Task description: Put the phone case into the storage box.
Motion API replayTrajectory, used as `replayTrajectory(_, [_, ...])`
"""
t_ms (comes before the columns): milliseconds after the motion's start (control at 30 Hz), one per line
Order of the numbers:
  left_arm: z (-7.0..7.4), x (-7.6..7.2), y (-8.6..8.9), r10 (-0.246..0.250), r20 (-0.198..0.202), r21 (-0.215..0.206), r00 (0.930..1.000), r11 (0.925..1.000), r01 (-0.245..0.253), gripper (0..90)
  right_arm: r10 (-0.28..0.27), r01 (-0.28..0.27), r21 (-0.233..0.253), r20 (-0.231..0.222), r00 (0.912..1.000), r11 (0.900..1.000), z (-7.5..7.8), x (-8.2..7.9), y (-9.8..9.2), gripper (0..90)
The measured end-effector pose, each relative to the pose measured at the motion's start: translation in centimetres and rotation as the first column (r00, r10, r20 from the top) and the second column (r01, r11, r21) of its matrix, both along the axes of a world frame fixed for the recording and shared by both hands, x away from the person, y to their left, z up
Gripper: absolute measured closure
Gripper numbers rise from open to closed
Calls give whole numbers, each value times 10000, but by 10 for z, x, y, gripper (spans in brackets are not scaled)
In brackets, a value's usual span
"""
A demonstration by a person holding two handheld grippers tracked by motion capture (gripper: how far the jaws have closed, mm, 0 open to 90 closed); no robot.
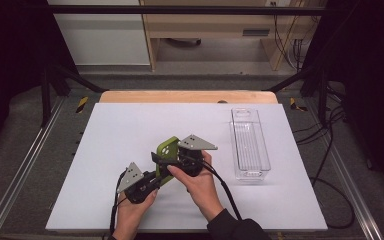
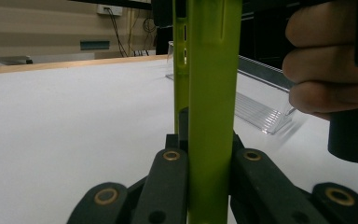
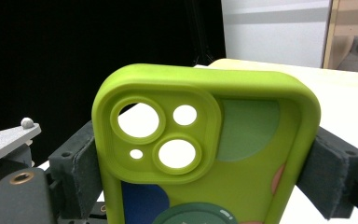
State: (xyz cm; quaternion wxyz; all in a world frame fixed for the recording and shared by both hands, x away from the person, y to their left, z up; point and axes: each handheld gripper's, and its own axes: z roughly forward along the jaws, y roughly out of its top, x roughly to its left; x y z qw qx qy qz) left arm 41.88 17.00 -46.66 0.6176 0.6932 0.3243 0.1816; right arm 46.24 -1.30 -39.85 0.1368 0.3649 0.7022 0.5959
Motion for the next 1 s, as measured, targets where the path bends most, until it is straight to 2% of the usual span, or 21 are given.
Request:
replayTrajectory(100, [0, 0, 1, -15, -57, -133, 10000, 9999, 14, 860, -30, 30, 41, 43, 10000, 10000, 0, 0, 1, 147])
replayTrajectory(267, [-1, 0, 1, 39, -46, -129, 10000, 9999, -40, 860, -70, 70, 61, 1, 10000, 10000, 0, 0, 2, 150])
replayTrajectory(433, [-1, 1, 2, 81, -150, -328, 9999, 9994, -86, 860, -75, 76, 130, -122, 9999, 9999, 1, 1, 3, 157])
replayTrajectory(667, [-2, 0, 2, 84, -347, -705, 9994, 9975, -108, 861, -217, 216, 118, 39, 9998, 9997, 1, 0, 5, 156])
replayTrajectory(1000, [-2, 1, 0, 80, -301, -592, 9995, 9982, -98, 861, -128, 127, 123, 50, 9999, 9998, 1, 0, 3, 154])
